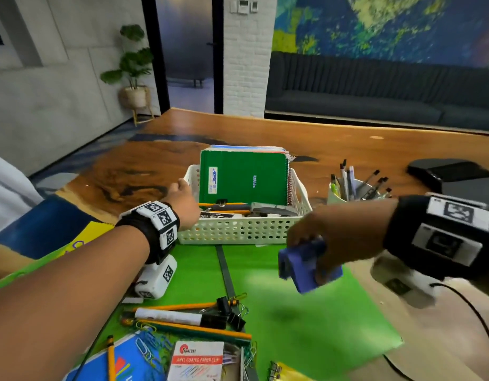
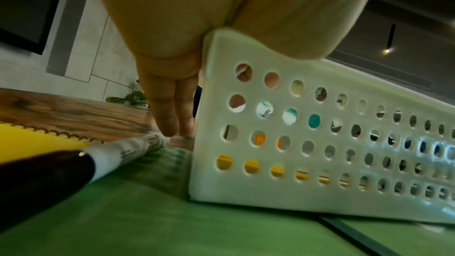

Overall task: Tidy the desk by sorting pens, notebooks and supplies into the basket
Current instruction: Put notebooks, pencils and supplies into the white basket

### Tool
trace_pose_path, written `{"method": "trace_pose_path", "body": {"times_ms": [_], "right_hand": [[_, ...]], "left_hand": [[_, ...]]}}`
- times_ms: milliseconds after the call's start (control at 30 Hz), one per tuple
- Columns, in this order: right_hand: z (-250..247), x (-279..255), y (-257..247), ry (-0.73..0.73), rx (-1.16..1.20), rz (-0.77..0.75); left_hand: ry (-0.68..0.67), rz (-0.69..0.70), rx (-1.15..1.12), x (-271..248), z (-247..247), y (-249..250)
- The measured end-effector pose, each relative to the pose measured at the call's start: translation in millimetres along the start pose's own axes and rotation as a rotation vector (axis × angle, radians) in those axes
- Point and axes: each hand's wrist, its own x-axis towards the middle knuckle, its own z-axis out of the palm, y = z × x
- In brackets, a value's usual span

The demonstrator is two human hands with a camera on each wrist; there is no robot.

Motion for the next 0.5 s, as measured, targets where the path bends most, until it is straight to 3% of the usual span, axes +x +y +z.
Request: {"method": "trace_pose_path", "body": {"times_ms": [100,167,333,500], "right_hand": [[-39.1,33.4,19.2,0.348,0.049,0.029],[-62.9,64.3,31.9,0.496,-0.007,0.090],[-67.2,132.3,56.8,0.420,-0.099,0.237],[-43.4,160.6,68.3,0.311,-0.180,0.310]], "left_hand": [[0.060,0.021,-0.036,0.4,1.1,-1.4],[0.040,0.021,-0.037,1.8,1.9,-2.7],[0.034,0.040,-0.034,3.6,3.3,-5.3],[-0.002,0.037,-0.026,4.8,3.4,-6.5]]}}
